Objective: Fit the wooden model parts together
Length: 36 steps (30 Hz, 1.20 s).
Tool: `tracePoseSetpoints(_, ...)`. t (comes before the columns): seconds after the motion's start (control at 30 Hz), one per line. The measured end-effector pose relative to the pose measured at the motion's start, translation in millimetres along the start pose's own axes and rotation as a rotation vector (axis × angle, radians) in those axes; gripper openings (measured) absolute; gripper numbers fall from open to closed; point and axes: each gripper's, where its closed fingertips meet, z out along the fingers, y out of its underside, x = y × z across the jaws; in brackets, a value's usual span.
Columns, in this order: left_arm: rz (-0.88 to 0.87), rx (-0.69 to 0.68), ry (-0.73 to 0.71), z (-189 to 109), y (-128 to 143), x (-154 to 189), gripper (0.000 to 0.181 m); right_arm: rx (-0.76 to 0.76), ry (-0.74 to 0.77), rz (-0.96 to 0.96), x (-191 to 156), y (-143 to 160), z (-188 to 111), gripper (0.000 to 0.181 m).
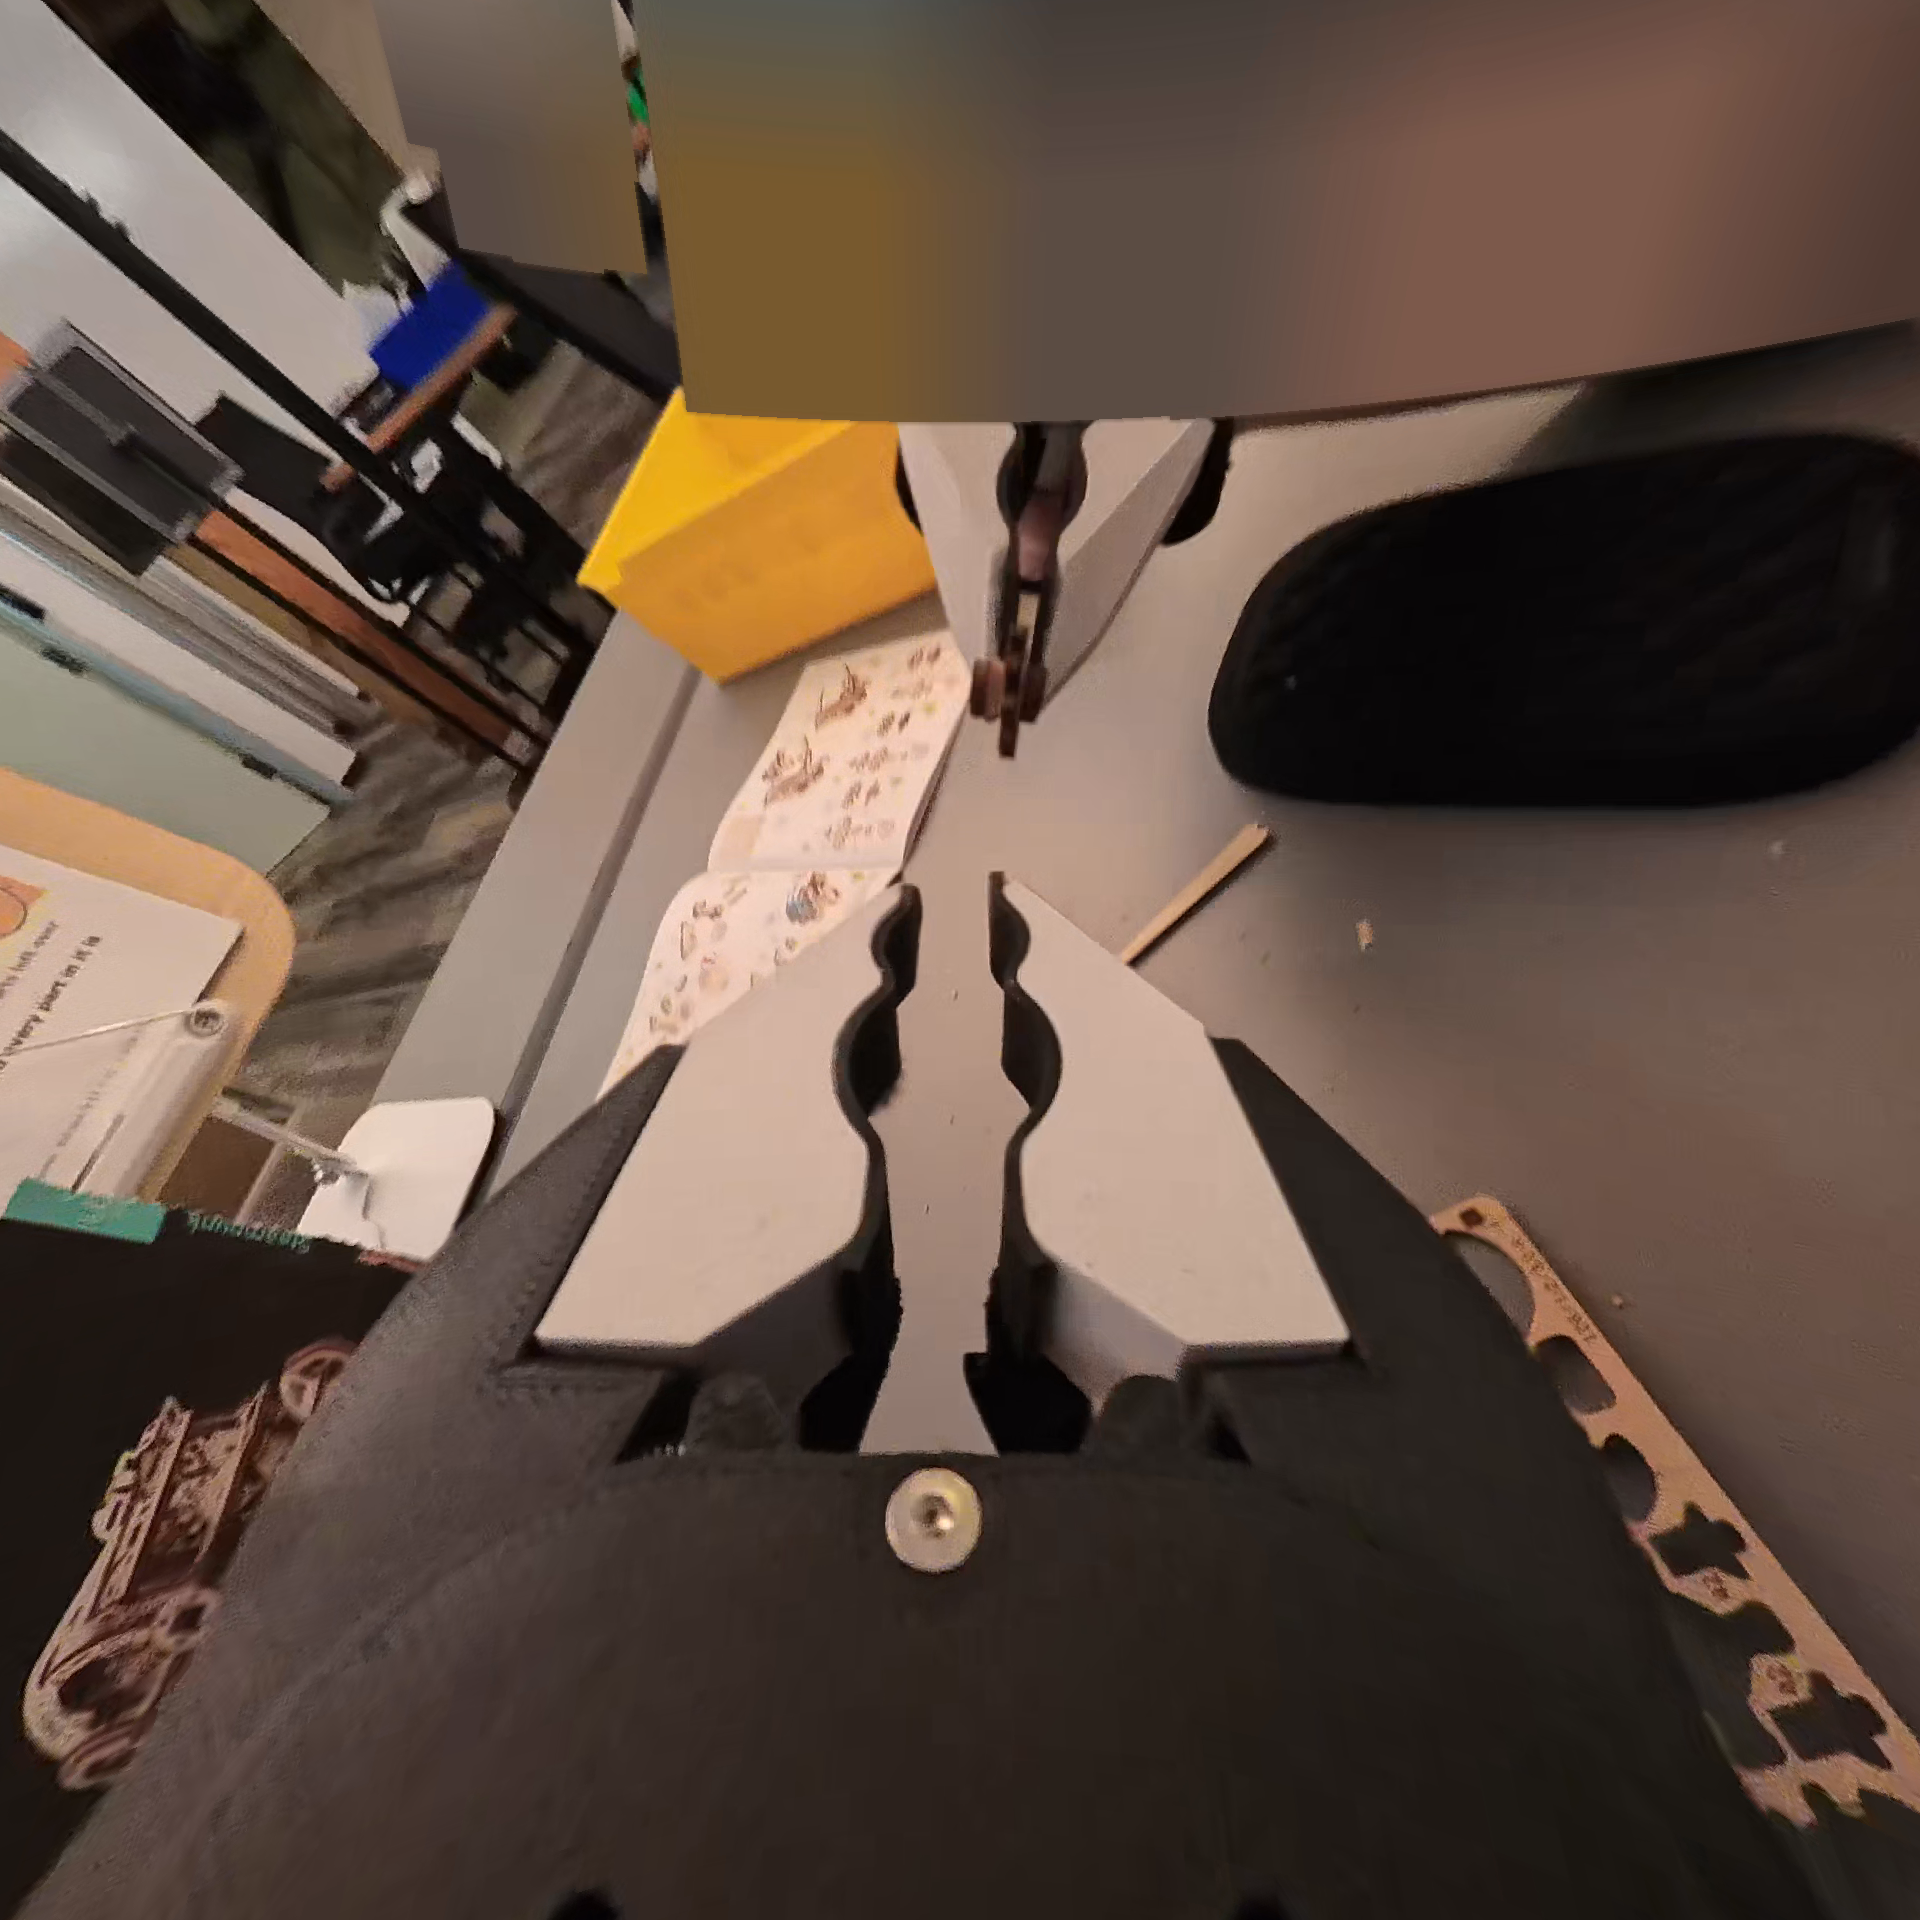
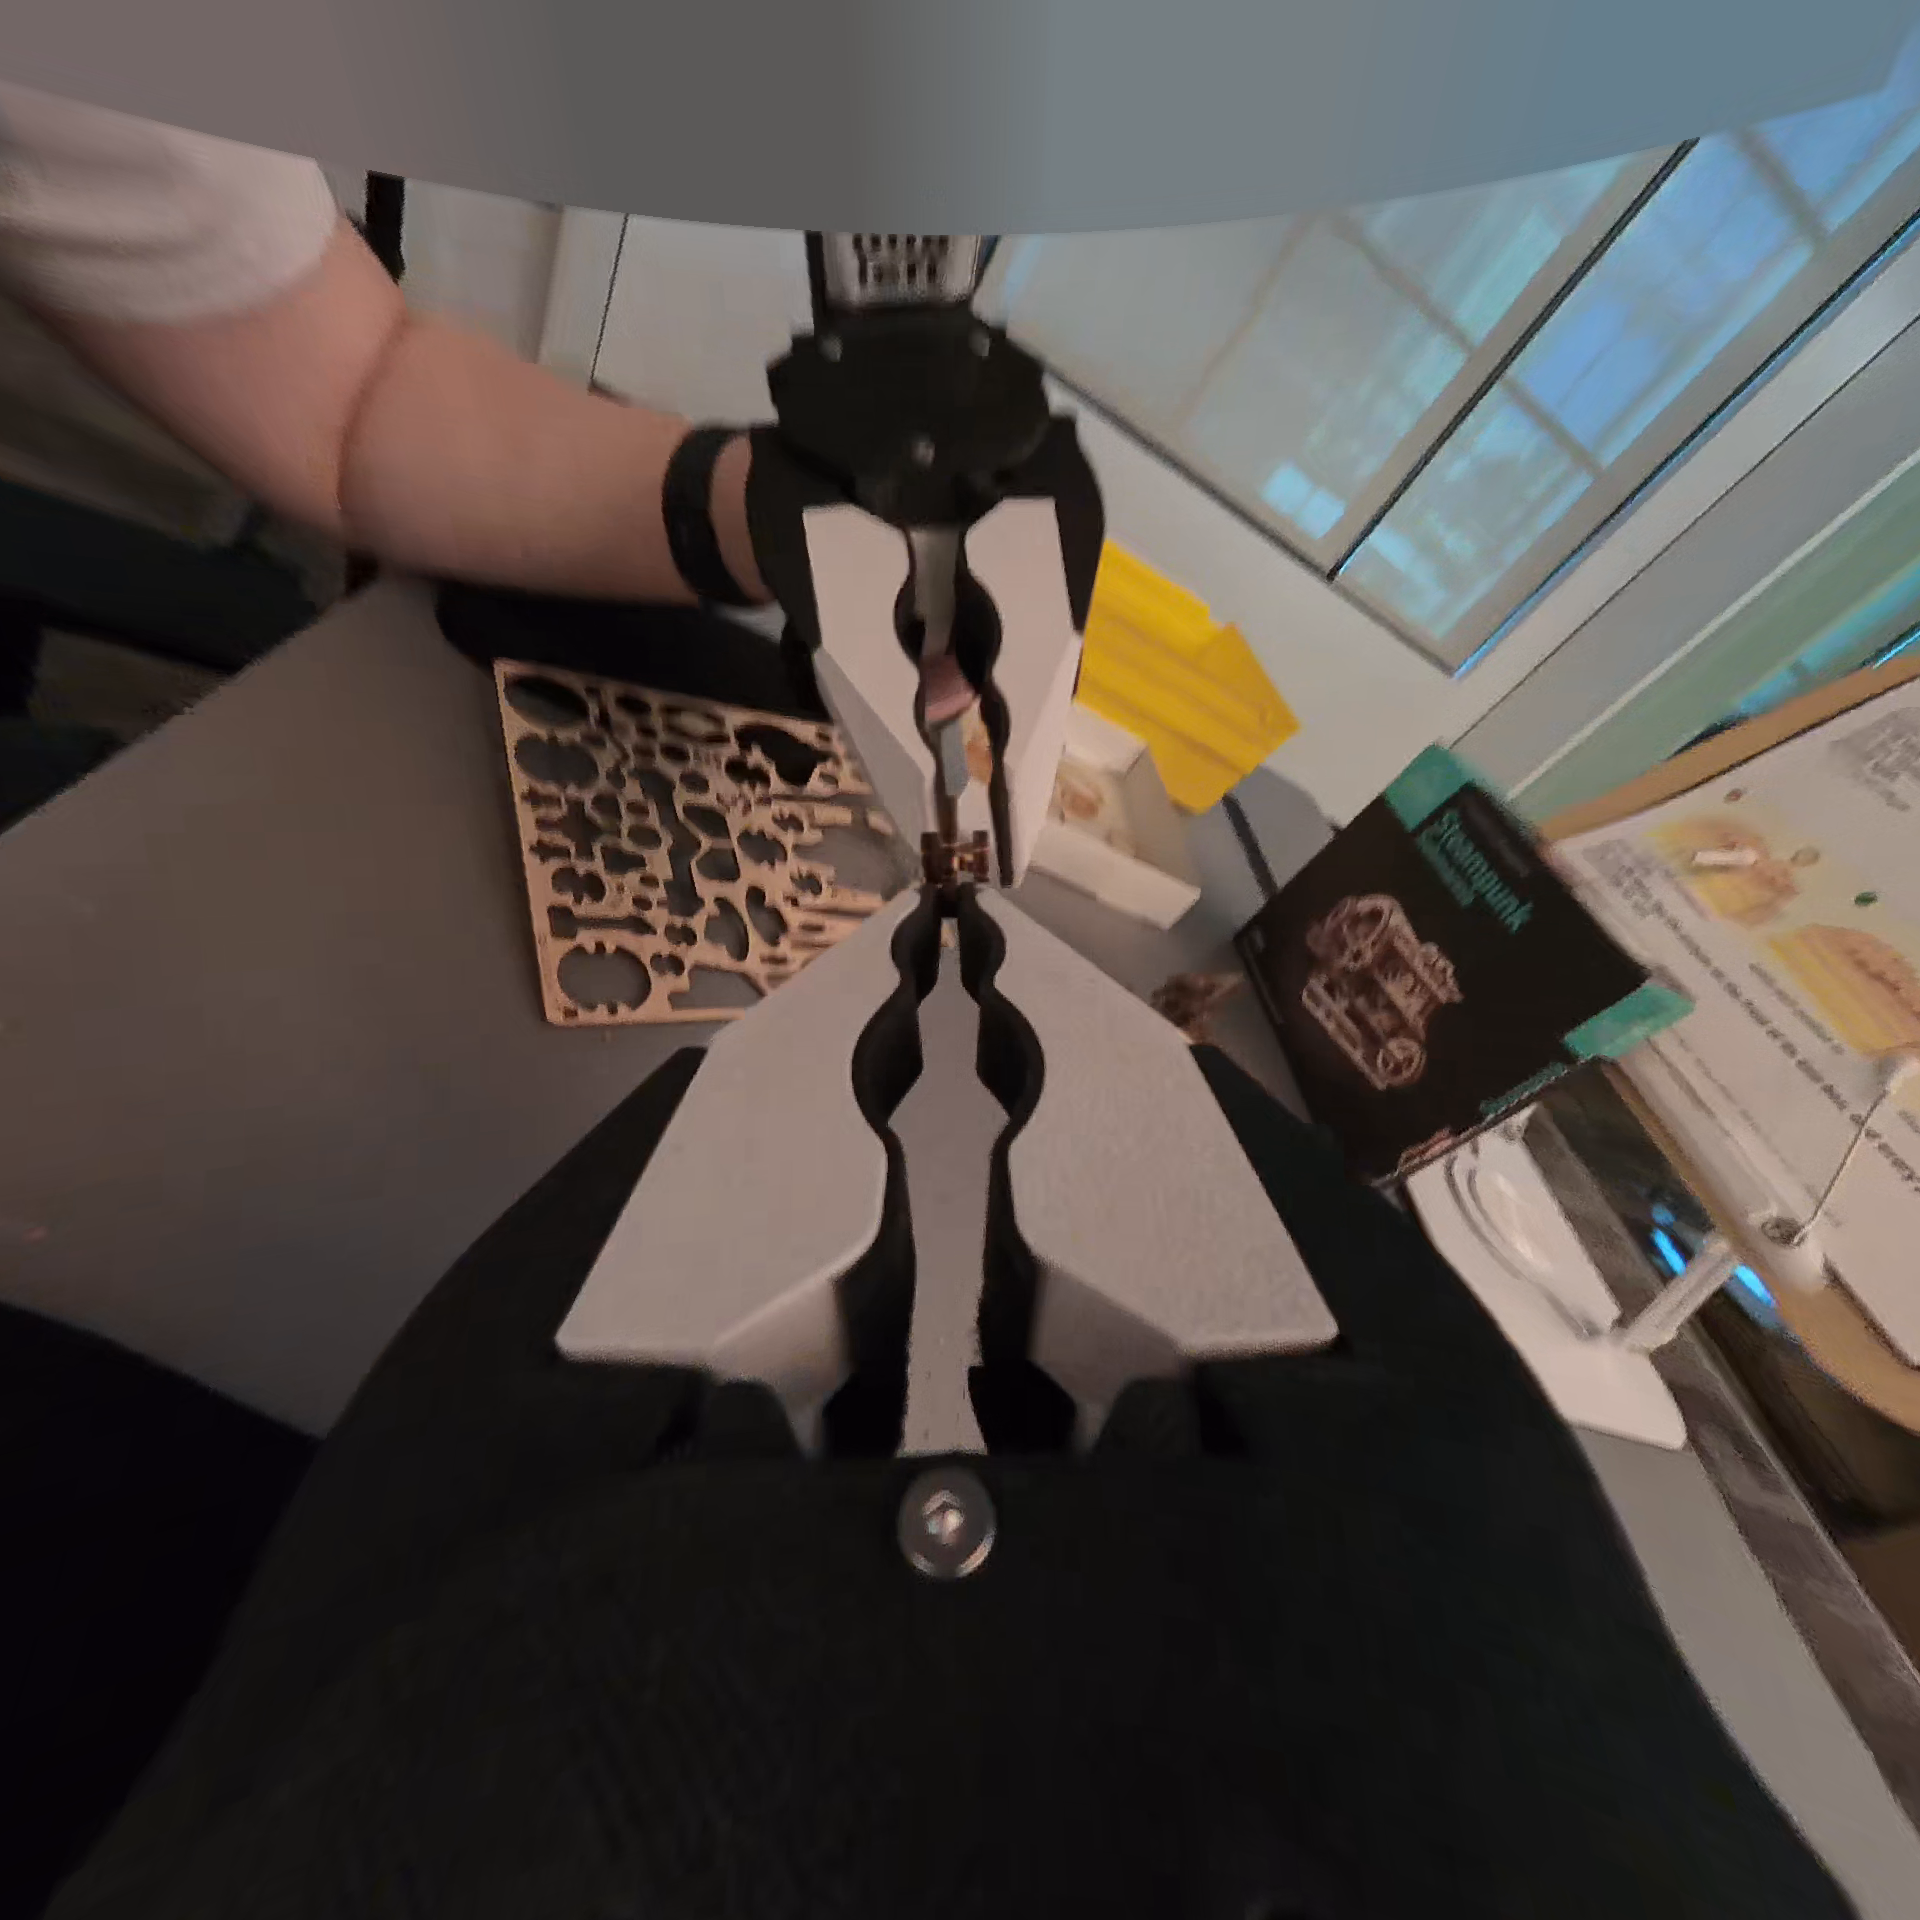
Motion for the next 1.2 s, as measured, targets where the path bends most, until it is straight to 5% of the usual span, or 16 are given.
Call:
tracePoseSetpoints(0.13, -0.054, 0.142, 0.032, -5, -23, 4, 0.008, 0.062, 0.016, -0.032, 1, -17, -7, 0.002)
tracePoseSetpoints(0.53, -0.002, 0.279, 0.025, -8, -56, 18, 0.003, 0.176, 0.005, -0.101, -8, -42, -11, 0.002)
tracePoseSetpoints(1.2, -0.025, 0.251, 0.01, -6, -49, 13, 0.0, 0.125, -0.028, 0.012, -8, -28, -3, 0.002)
